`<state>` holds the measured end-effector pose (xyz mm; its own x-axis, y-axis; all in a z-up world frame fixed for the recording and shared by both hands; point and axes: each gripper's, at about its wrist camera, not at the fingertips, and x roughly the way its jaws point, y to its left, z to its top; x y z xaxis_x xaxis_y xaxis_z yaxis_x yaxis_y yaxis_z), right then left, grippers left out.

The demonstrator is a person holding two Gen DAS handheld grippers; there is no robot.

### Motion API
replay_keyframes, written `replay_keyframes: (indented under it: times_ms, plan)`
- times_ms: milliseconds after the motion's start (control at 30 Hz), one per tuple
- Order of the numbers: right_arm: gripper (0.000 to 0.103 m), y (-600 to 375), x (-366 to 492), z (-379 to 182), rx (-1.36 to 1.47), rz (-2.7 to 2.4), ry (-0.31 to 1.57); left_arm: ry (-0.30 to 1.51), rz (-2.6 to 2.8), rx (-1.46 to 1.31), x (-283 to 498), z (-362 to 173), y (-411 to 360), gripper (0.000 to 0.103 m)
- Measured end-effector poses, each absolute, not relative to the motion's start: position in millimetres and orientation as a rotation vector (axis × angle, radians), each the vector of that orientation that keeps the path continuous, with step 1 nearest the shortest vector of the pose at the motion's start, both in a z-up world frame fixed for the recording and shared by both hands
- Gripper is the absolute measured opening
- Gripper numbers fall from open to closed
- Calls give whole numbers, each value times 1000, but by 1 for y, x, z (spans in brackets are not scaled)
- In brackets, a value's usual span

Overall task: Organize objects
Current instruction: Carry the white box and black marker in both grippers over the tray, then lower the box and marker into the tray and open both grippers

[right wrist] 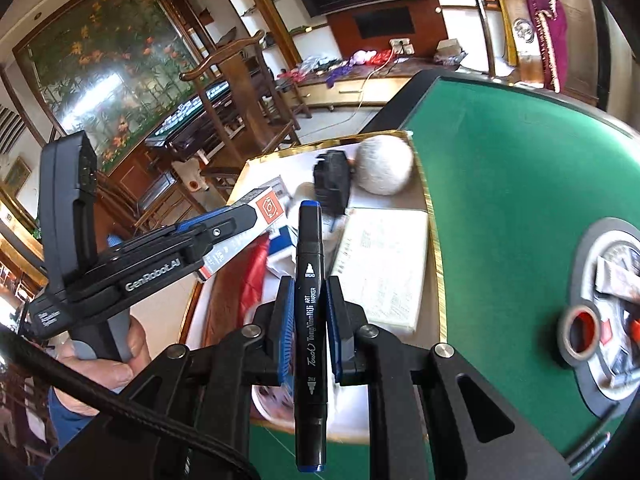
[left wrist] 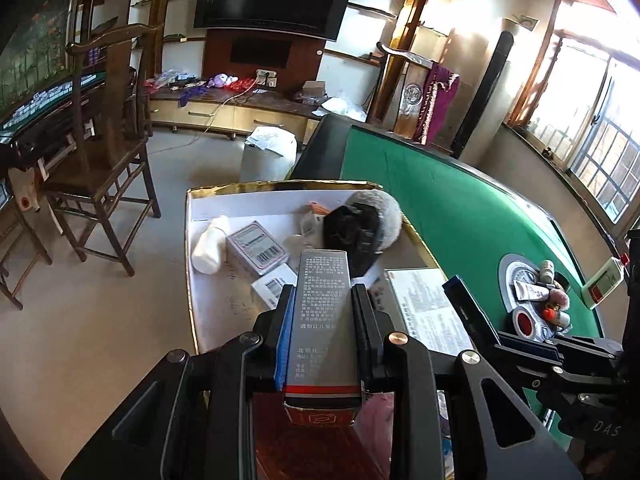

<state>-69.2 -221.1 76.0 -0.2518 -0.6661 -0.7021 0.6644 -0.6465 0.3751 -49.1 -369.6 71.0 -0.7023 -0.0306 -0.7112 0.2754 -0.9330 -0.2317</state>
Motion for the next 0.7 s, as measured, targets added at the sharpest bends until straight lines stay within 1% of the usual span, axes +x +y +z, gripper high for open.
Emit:
replay_keyframes:
  times_ms: [100, 233, 400, 700]
  plan:
    - [13, -244, -76, 72, 1139, -1964, 24, 512, -2681, 1136, -63, 65, -386, 23]
    - [13, -269, -85, 68, 1159, -1976, 71, 479, -2645, 1163, -80, 59, -400, 23]
    - [13, -293, -100, 60, 1198, -1980, 82, 494, -2633, 1188, -96, 55, -415, 23]
    - [13, -318, -119, 49, 1246, -2014, 114, 565, -2589, 1226, -109, 43, -431, 23]
